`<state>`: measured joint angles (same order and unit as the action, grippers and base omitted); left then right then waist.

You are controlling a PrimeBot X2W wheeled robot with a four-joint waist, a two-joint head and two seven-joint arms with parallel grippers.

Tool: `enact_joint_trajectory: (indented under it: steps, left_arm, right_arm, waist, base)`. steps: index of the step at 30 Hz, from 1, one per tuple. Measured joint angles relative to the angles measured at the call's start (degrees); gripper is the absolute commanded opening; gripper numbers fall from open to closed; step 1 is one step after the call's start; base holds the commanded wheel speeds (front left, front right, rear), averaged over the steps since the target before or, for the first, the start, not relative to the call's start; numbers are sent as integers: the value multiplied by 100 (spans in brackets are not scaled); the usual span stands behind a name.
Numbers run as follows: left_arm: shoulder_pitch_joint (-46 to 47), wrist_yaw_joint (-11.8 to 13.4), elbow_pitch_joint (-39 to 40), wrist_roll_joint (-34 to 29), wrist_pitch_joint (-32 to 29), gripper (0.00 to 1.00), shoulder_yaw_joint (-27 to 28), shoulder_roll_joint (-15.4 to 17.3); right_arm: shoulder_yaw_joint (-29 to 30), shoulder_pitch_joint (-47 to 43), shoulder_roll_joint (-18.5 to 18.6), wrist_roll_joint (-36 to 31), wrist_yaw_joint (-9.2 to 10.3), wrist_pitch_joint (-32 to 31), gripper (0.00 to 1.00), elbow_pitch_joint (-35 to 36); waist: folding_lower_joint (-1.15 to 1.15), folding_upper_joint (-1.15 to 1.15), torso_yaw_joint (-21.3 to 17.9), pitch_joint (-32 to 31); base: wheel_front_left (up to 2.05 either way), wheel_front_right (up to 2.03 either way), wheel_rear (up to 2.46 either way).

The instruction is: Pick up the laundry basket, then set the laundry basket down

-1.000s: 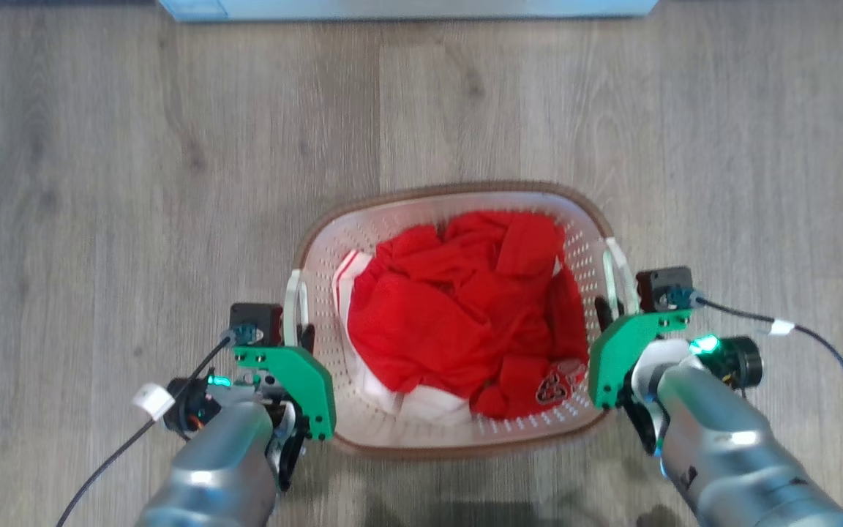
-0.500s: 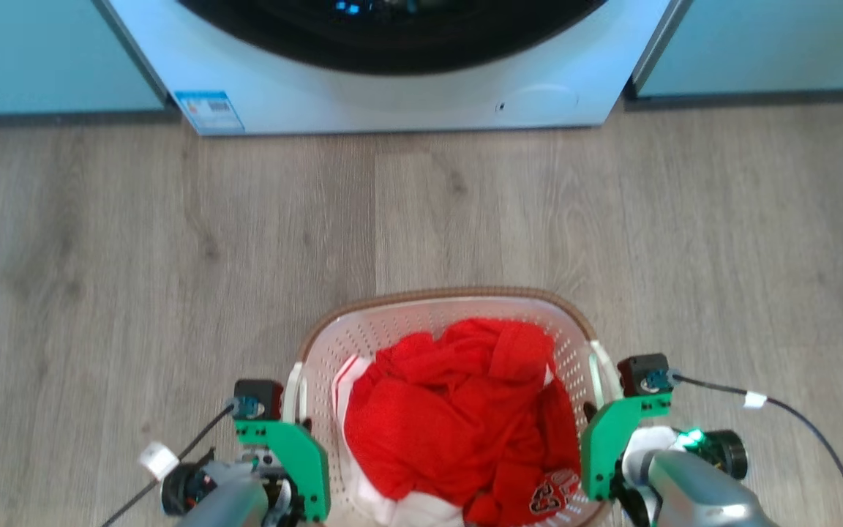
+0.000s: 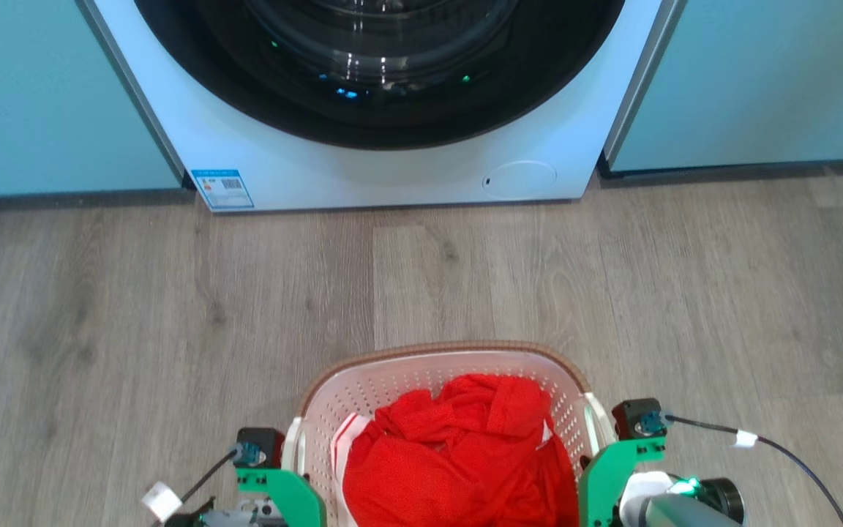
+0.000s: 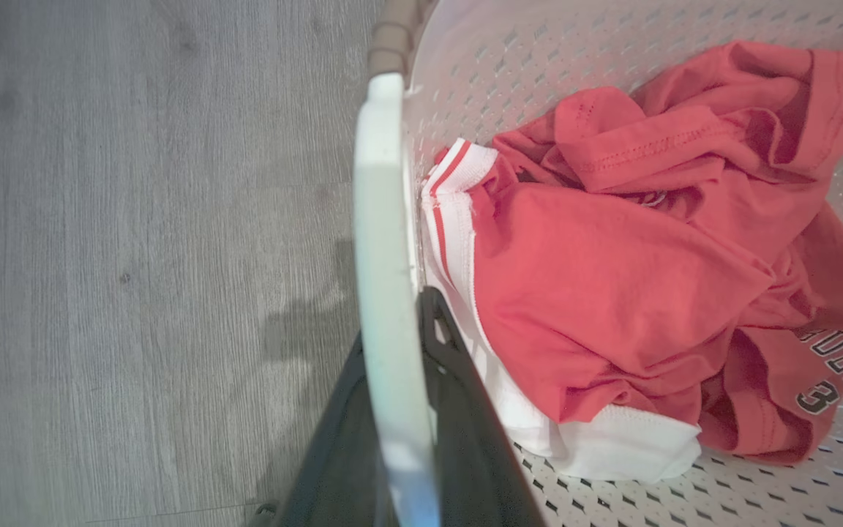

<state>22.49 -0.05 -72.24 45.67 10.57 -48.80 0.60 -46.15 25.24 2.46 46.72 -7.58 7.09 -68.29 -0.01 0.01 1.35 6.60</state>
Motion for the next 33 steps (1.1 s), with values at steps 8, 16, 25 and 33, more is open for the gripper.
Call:
enact_joint_trajectory:
  steps: [8,16,25,33]
  left_arm:
    - [-149,-52,-69,59,-51,0,-86,-1]
    - [-194,-63,-91,83,-51,0,-130,-1]
    - [-253,-63,-109,85,-51,0,-193,0]
    - [-252,-63,-115,142,-51,0,-225,3]
  right_arm:
    - [-293,-127,-1,283,0,-54,0,-55]
    - [-530,-132,-1,492,0,-55,0,-98]
    - [-737,-171,-1,689,0,-45,0,-133]
    - [-856,-171,-1,804,0,-26,0,-152]
  waist:
    - [0,0,-10,-297]
    - [0,-1,-27,-433]
    - [0,-1,-28,-416]
    - [0,-1,-32,-387]
  base:
    - [0,0,0]
    - [0,0,0]
    - [0,0,0]
    - [0,0,0]
